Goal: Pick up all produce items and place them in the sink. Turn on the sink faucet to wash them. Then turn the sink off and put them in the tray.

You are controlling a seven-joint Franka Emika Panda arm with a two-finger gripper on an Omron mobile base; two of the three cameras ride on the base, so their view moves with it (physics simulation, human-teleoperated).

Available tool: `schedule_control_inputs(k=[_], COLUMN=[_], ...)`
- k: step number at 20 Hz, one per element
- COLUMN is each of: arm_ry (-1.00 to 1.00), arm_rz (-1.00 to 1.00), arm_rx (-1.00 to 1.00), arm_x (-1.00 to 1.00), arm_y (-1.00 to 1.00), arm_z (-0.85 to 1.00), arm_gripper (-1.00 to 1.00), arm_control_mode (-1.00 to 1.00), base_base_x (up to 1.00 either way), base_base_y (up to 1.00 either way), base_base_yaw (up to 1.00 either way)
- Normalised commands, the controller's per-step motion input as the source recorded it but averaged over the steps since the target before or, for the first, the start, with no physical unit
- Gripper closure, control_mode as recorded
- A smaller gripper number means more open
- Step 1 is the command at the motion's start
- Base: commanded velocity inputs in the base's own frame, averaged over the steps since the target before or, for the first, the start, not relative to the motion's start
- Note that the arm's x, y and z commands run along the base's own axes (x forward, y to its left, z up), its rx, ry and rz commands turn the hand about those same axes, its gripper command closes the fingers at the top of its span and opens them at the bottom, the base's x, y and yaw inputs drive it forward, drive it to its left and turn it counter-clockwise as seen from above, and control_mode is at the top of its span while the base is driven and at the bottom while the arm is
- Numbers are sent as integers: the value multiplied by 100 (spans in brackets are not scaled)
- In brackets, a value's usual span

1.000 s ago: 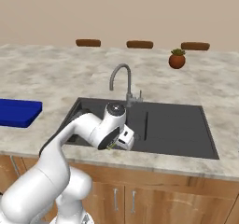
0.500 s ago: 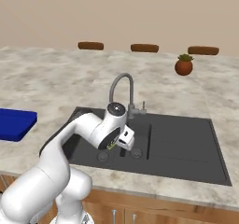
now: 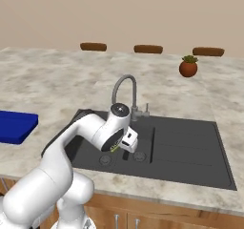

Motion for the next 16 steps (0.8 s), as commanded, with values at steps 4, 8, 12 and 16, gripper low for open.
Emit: schedule_control_inputs(k=[4,8,12,16], arm_ry=[4,8,9,8], arm_rz=[0,0,0,1], arm_rx=[-2,-12,-12,-9], arm_x=[21,42,42,38], arm_y=[40,88,69,37], arm_z=[0,-13,-26,-36], arm_gripper=[100,100,100,100], arm_control_mode=[-100,-100,-100,-100], base_base_x=[0,0,0,0], base_base_y=[0,0,0,0], base_base_yaw=[0,0,0,0])
